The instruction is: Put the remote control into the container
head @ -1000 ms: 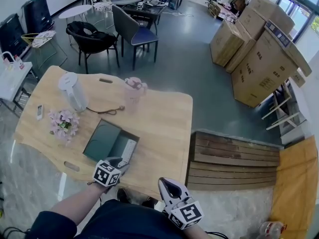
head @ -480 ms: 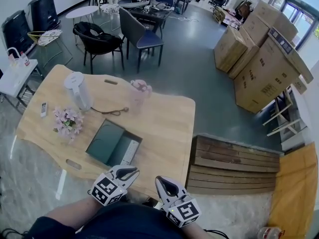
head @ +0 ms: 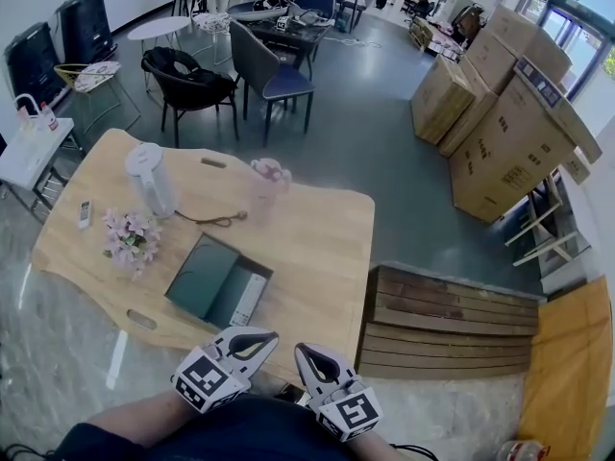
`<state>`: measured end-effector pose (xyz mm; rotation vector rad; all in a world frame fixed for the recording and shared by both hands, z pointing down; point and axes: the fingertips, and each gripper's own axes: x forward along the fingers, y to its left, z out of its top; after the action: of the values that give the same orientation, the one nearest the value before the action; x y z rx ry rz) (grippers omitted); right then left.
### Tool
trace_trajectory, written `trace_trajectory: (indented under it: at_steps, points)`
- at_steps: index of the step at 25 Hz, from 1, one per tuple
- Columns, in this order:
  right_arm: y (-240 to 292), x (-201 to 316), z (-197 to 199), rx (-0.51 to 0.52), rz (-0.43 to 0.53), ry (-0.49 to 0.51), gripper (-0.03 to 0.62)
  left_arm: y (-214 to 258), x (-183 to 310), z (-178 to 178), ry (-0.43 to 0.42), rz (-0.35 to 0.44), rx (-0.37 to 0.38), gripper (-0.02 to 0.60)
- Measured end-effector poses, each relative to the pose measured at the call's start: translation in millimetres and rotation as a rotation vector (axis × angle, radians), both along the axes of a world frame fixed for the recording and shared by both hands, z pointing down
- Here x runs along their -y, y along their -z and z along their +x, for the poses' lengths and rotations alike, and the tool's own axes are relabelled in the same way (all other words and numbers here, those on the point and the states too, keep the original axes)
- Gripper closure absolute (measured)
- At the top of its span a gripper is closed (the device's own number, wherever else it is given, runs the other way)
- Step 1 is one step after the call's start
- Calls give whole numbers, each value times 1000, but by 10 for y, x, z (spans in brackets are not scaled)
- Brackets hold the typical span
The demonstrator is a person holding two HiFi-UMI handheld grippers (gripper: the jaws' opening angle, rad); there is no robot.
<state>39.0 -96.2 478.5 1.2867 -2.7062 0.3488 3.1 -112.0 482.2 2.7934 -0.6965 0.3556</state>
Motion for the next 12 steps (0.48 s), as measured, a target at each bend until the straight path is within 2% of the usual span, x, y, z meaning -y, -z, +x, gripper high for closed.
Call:
trace_trajectory:
  at_steps: [12]
  points:
    - [8, -34, -14, 11, 8, 3, 577, 70, -98, 63, -22, 8, -12, 569]
